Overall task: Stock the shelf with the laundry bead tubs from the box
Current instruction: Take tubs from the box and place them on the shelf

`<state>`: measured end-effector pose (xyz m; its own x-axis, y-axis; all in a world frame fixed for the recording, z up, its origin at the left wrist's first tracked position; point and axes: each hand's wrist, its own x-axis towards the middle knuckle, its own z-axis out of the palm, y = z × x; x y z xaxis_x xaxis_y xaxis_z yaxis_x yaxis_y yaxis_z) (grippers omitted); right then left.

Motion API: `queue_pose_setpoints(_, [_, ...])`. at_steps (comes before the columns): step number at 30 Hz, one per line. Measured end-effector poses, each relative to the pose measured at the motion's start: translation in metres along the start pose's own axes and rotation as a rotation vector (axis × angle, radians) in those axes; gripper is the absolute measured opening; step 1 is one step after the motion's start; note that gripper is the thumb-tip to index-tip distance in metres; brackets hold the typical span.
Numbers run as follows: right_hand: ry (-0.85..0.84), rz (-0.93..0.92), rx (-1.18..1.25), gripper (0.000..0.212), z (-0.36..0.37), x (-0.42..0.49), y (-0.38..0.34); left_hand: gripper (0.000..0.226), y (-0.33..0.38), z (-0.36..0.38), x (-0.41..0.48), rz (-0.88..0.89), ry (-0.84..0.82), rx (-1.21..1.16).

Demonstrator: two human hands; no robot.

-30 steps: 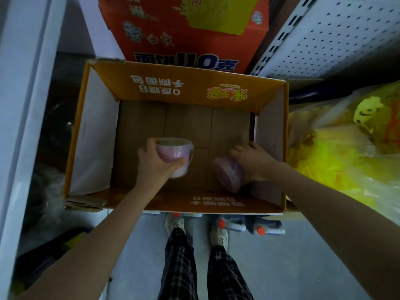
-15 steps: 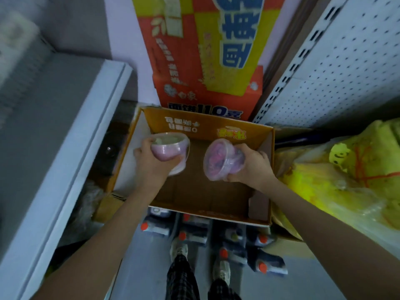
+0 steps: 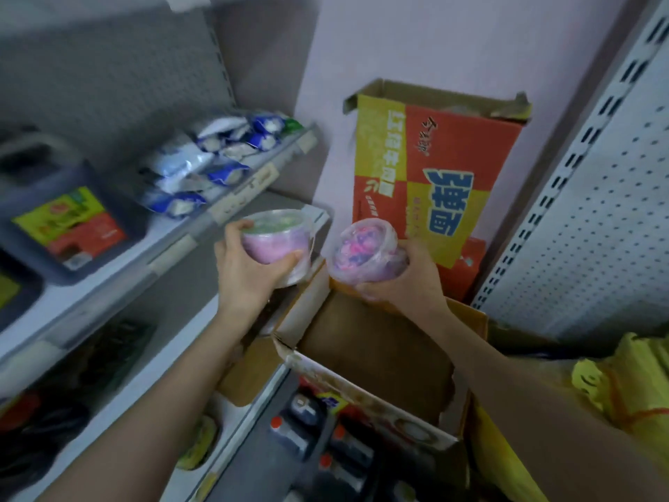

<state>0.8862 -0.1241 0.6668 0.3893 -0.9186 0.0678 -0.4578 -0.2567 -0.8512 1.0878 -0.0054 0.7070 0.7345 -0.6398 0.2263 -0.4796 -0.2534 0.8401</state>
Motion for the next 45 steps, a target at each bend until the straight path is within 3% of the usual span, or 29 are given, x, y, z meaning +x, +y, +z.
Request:
queue_pose_setpoints(4, [0.057, -0.043, 0.042, 0.09, 0.012, 0.0, -0.05, 0.076, 0.019, -0.056, 0.0, 0.054, 0.11, 0.005])
queue_pose_setpoints(12, [0.009, -0.185, 0.196, 0.083, 0.033, -0.009, -0.147, 0.074, 0.037, -0.159, -0.006, 0.142, 0.342, 0.061])
queue_pose_setpoints(15, [0.001, -0.232, 0.217, 0.09, 0.045, -0.019, -0.187, 0.072, 0.044, -0.205, -0.017, 0.167, 0.416, 0.047])
queue_pose_setpoints(18, [-0.031, -0.263, 0.297, 0.092, 0.063, -0.037, -0.231, 0.072, 0.045, -0.256, -0.031, 0.18, 0.471, 0.035])
queue_pose_setpoints(23, [-0.053, -0.342, 0.379, 0.078, 0.102, -0.075, -0.311, 0.068, 0.04, -0.344, -0.059, 0.191, 0.574, 0.08])
queue_pose_setpoints(29, [-0.1, -0.399, 0.495, 0.083, 0.147, -0.126, -0.391, 0.07, 0.033, -0.432, -0.088, 0.227, 0.674, 0.128])
queue_pose_setpoints(35, [-0.167, -0.417, 0.651, 0.097, 0.194, -0.167, -0.445, 0.082, 0.021, -0.506, -0.12, 0.249, 0.768, 0.131])
queue_pose_setpoints(45, [-0.471, -0.548, 0.747, 0.099, 0.254, -0.219, -0.519, 0.081, 0.008, -0.578, -0.17, 0.162, 1.0, 0.228])
